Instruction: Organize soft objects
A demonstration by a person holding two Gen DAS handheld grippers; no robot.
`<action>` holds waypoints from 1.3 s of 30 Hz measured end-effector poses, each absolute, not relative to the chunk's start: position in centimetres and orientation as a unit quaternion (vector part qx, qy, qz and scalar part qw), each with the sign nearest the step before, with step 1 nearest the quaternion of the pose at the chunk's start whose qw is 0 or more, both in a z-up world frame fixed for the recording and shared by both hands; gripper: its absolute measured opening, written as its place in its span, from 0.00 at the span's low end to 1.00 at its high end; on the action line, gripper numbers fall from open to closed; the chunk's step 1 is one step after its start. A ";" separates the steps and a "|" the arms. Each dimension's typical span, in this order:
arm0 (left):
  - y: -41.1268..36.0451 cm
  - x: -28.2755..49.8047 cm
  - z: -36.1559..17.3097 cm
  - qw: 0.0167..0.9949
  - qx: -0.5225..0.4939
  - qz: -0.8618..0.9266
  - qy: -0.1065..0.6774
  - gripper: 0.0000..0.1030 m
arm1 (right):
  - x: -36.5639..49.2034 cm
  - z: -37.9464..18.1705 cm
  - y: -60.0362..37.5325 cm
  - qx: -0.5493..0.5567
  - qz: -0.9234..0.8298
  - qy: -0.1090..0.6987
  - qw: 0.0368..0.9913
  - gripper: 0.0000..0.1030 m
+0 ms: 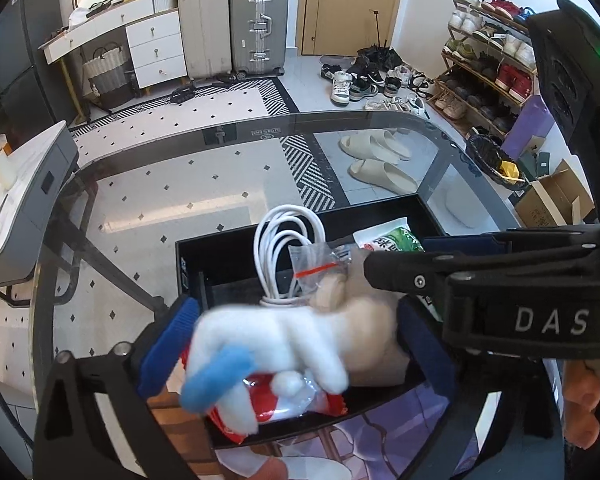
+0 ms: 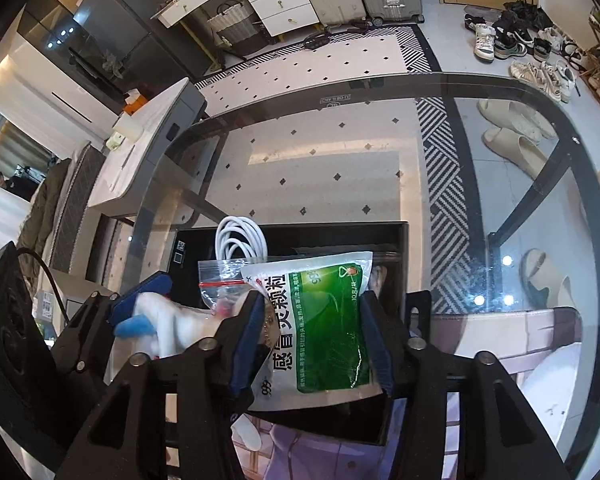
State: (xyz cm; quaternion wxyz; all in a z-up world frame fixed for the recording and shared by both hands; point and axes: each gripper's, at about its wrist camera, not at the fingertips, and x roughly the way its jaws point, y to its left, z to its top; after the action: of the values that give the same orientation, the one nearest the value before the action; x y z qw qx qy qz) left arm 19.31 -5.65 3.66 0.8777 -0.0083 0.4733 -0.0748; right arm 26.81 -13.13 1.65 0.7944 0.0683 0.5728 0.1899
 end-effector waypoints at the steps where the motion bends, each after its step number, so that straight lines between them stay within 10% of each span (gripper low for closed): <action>1: -5.7 19.3 3.7 0.877 -0.009 -0.075 0.474 1.00 | 26.8 1.7 -13.3 0.072 0.190 0.573 0.794 0.54; 19: -5.8 17.5 6.3 0.886 -0.002 -0.056 0.460 1.00 | 24.7 5.1 -15.4 0.104 0.202 0.542 0.809 0.85; 39: -4.2 13.5 7.9 0.905 -0.006 -0.028 0.424 1.00 | 19.0 6.2 -17.5 0.090 0.202 0.479 0.849 0.97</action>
State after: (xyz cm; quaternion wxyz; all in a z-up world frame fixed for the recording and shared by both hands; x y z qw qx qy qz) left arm 13.54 -4.18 7.86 0.9051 -0.0058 0.4243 -0.0282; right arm 18.97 -17.51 6.18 0.8494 0.0903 0.4793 0.2017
